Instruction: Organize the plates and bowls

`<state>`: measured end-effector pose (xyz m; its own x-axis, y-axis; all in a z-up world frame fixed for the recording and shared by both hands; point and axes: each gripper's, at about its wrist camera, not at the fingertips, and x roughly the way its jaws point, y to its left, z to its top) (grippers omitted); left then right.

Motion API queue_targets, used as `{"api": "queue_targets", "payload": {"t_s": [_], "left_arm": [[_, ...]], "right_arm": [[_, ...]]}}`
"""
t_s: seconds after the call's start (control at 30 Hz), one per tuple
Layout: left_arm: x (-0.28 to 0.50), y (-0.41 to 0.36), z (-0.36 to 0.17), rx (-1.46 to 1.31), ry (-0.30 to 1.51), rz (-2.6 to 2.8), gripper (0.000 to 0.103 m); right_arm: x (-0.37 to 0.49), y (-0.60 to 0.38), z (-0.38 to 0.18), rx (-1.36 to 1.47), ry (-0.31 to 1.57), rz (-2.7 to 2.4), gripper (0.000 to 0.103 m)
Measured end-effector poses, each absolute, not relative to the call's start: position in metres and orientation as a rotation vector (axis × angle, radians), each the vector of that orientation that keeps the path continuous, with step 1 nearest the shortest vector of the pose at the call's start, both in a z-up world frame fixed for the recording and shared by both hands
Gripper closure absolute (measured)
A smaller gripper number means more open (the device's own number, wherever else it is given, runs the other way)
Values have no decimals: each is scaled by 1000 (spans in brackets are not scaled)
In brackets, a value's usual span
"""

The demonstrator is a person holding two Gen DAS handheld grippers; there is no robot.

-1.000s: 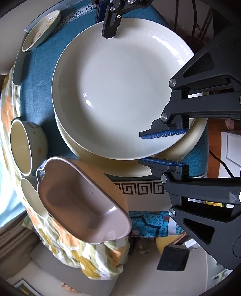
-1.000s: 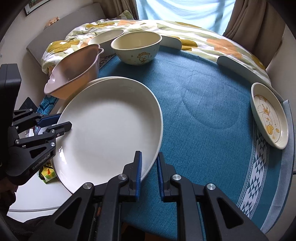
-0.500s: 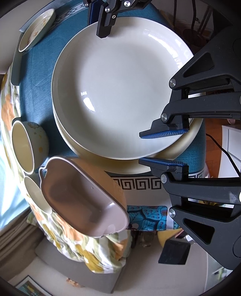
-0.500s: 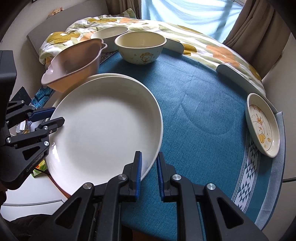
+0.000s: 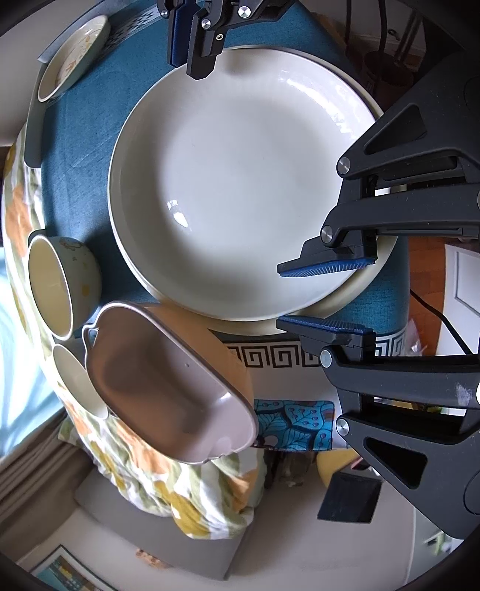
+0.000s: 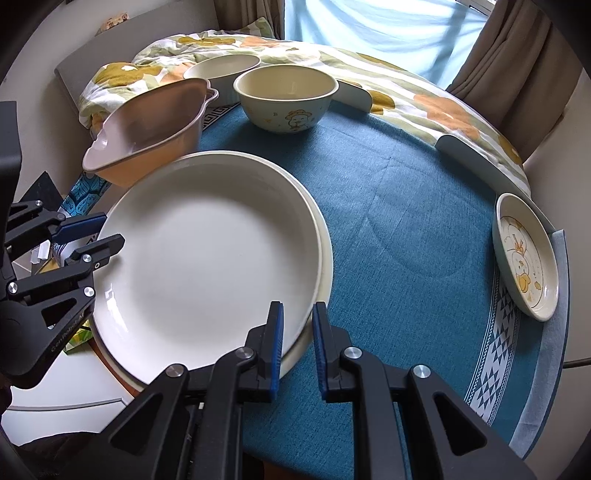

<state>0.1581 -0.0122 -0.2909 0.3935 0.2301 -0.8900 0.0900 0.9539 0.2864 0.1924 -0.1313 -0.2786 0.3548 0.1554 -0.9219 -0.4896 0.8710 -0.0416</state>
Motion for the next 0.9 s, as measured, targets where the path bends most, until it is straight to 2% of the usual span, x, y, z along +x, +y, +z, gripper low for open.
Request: {"api": "queue_targets", "payload": {"t_s": [0.17,0.37,0.4,0.43,0.47,0.5,0.53,0.57,0.9], "left_arm": [[161,-5,-278,242,1174,49,84],[165,0,-222,112,1060,-50,83],[168,0,-213,82,1045,-76,82],[170,0,-205,57,1032,-100,70],[173,-2,-198,36,1019,-128,34],[174,-5,-191,22,996,-147,14],[174,-8,-182,11,957,-169,1],[174,-12,-175,6,934,-196,0],[232,-96,-144,-29,954,-570,0]], "right_arm": [[195,-141,-271,-237,1143,438,89],[192,-174,-234,-85,1071,401,89],[191,-182,-229,-53,1061,384,89],[189,-191,-224,-22,1053,365,87],[188,-201,-218,8,1043,342,70],[185,-210,-214,36,1033,320,33],[183,-220,-209,65,1018,301,13],[179,-230,-205,92,1001,283,0],[148,-321,-161,197,931,-2,0]]}}
